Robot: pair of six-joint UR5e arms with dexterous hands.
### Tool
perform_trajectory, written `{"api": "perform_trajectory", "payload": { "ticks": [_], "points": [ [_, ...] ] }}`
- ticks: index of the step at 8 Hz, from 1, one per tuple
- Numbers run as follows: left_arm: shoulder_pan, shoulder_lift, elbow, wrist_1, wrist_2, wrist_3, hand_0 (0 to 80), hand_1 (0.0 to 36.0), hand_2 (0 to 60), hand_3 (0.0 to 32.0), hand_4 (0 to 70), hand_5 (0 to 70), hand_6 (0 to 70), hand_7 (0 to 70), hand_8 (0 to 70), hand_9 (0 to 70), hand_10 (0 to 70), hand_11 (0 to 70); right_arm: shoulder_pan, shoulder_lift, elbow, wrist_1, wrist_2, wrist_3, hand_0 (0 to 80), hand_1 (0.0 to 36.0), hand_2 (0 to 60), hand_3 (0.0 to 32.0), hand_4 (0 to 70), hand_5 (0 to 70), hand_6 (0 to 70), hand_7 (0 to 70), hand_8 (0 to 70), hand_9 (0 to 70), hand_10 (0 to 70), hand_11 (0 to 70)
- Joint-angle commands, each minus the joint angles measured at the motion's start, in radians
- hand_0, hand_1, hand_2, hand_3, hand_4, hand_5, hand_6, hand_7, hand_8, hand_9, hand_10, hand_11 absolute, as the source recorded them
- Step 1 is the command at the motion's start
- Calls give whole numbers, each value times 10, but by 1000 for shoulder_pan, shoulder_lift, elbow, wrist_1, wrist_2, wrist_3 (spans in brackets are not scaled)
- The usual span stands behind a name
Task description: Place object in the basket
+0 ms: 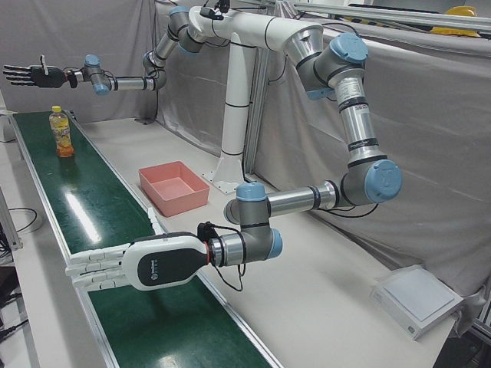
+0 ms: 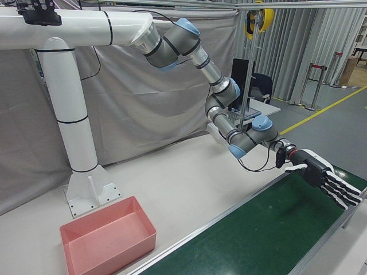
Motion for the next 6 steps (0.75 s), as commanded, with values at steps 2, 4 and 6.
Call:
{"api": "perform_trajectory", "payload": {
  "ticks": [2,4,6],
  "points": [
    [-6,43,0,-26,-6,-2,499,151,0,0,0,14,0,0,0,0,36,74,0,0,0,0,0,0,0,0,0,0,0,0,0,0,0,0,0,0],
    [-29,66,-2,-29,-8,2,504,150,0,0,0,12,0,0,0,3,43,84,0,0,0,0,0,0,0,0,0,0,0,0,0,0,0,0,0,0],
    [-38,66,-8,-31,-6,3,507,153,0,0,0,15,0,0,0,0,40,80,0,0,0,0,0,0,0,0,0,0,0,0,0,0,0,0,0,0]
  ]
}}
